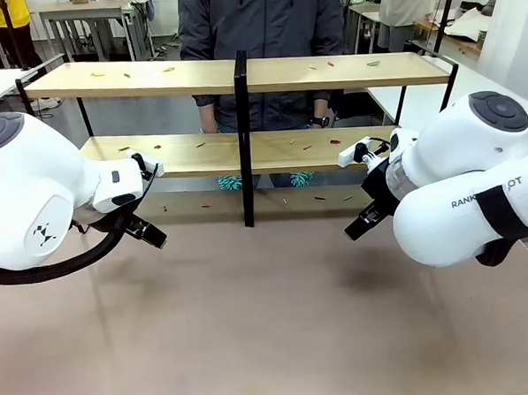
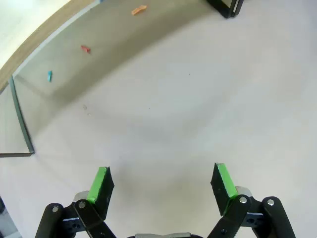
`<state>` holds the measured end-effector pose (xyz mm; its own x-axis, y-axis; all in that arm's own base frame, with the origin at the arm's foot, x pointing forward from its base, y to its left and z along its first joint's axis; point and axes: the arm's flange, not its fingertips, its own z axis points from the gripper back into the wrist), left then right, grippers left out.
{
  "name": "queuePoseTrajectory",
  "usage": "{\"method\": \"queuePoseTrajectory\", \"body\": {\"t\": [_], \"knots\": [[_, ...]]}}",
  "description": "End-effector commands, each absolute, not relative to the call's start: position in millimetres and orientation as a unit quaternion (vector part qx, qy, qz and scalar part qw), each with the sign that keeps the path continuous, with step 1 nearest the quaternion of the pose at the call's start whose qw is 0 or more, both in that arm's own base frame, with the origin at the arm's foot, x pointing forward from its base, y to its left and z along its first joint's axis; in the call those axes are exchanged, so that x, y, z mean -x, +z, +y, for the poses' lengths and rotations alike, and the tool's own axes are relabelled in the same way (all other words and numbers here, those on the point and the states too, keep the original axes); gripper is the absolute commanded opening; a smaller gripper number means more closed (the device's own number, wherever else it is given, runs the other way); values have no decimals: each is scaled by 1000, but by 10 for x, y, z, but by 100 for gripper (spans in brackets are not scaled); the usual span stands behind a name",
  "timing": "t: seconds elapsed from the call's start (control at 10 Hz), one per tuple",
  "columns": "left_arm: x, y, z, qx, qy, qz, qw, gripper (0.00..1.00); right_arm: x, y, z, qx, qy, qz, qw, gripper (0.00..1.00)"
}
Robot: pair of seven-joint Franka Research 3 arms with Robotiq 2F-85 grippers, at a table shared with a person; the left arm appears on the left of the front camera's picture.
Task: Clean the shelves.
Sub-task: Pick up the Duster when the human hands it over.
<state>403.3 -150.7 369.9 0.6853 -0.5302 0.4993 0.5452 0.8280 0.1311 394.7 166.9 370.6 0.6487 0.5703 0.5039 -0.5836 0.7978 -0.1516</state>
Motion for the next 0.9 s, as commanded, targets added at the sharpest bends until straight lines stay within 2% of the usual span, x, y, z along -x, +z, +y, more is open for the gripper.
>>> {"method": "queuePoseTrajectory", "body": {"t": [0.0,0.5,0.6,0.7,0.8], "knots": [[-4033,3701,-1508,14,-293,-268,918,100,-3947,3707,1669,-12,317,-273,908,100],[-4033,3699,-1507,14,-293,-268,918,100,-3947,3706,1669,-12,318,-273,908,100],[-3869,3814,-1442,-22,-286,-287,914,100,-3878,3846,1694,-17,328,-282,901,100],[-3631,4144,-1348,-33,-288,-325,900,100,-3729,4231,1681,-11,331,-305,893,100],[-3278,4676,-1220,-56,-295,-395,868,100,-3510,4832,1545,8,321,-337,885,100]]}}
